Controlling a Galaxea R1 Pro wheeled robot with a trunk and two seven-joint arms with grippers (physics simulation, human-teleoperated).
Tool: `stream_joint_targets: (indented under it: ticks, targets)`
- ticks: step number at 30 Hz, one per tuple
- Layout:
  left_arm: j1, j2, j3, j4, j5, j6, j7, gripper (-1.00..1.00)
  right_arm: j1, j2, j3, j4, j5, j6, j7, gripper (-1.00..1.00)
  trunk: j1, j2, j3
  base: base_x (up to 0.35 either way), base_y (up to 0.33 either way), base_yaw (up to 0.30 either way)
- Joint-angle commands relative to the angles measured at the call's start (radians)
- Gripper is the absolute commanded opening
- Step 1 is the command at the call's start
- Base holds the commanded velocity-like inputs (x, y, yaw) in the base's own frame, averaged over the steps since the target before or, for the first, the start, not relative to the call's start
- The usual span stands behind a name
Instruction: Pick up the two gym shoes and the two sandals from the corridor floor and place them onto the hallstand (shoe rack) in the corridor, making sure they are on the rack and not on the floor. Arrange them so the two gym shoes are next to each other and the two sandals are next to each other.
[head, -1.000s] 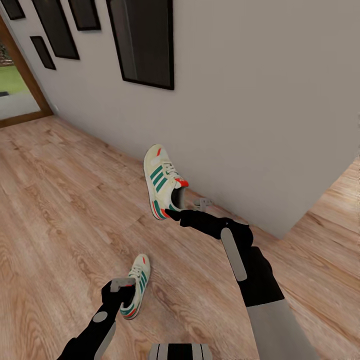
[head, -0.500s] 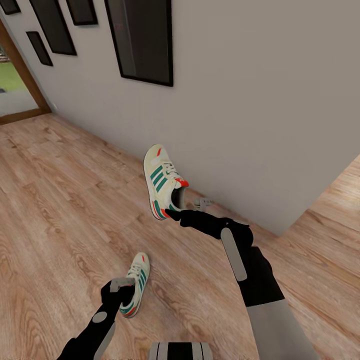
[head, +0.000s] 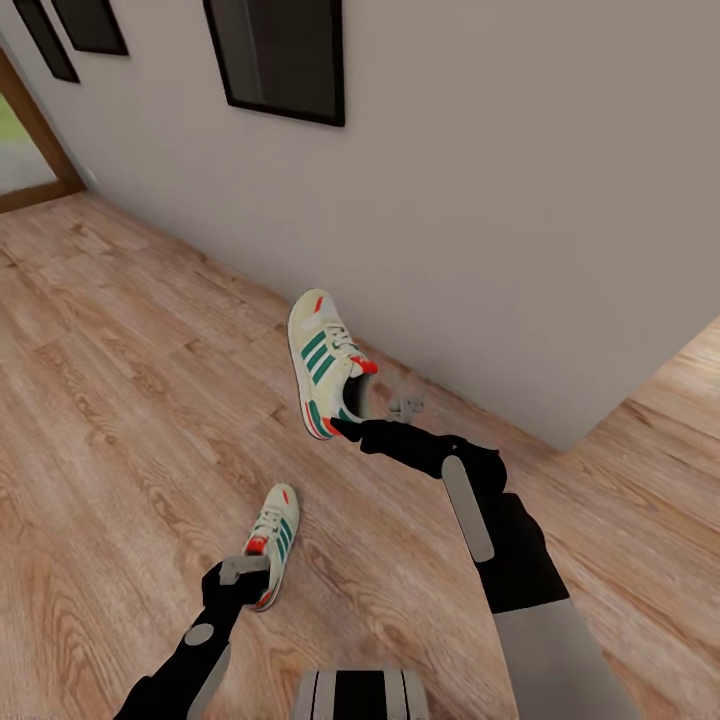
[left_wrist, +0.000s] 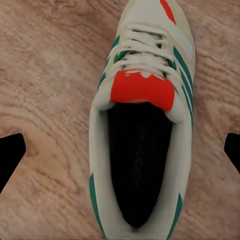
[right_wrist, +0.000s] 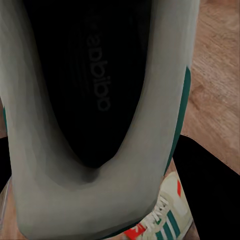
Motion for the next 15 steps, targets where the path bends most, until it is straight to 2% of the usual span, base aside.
stream_joint_targets:
  ticks: [1,15]
  targets:
    - [0.0,0.001,-0.006,0.0,0.002,-0.003,0.008,1.0,-0.001,0.0,-0.001,-0.001,-0.005,0.006,0.0,-1.0,0.0,-0.001,-0.006,0.0,0.0,0.0]
    - [0.0,0.002,-0.006,0.001,0.002,-0.003,0.008,1.0,-0.001,0.0,-0.001,0.0,-0.005,0.006,0.0,-1.0,0.006,-0.004,-0.083,0.0,0.0,0.0]
